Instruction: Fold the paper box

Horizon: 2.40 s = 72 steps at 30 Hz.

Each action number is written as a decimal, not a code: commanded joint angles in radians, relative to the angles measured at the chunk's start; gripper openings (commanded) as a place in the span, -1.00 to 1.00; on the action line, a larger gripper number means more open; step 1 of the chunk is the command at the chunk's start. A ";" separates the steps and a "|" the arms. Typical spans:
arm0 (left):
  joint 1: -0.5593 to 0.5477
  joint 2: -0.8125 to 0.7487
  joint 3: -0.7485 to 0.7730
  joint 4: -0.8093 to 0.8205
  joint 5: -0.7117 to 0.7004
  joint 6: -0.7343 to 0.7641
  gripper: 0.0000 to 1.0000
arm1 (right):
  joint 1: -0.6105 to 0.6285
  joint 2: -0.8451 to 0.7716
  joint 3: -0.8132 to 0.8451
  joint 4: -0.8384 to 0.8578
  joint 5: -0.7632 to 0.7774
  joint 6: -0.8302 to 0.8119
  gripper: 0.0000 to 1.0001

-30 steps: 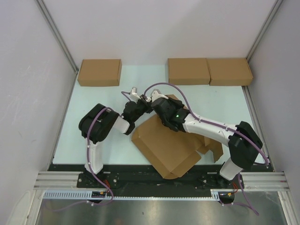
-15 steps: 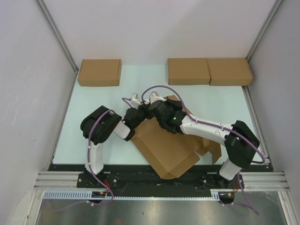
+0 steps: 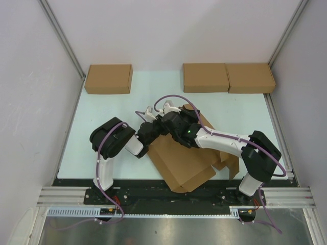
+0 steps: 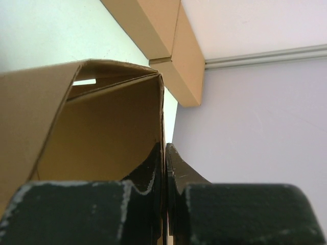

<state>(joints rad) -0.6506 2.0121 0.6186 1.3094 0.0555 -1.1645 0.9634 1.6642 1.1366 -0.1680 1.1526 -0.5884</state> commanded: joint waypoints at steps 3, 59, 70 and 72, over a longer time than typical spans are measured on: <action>-0.034 0.027 -0.003 0.405 -0.052 0.100 -0.35 | 0.000 -0.001 -0.008 0.070 0.018 0.065 -1.00; -0.044 0.028 0.240 0.416 0.287 0.575 0.99 | -0.068 -0.075 -0.032 -0.082 -0.287 0.263 -1.00; -0.046 0.059 0.283 0.416 0.314 0.568 0.58 | -0.045 -0.044 -0.031 -0.067 -0.234 0.234 -1.00; -0.047 0.059 0.279 0.416 0.319 0.568 0.50 | -0.043 -0.046 -0.031 -0.065 -0.223 0.231 -1.00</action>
<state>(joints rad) -0.6804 2.0762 0.8440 1.2556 0.3428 -0.5941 0.8749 1.5940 1.1255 -0.2703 1.0431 -0.4458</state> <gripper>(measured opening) 0.771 0.052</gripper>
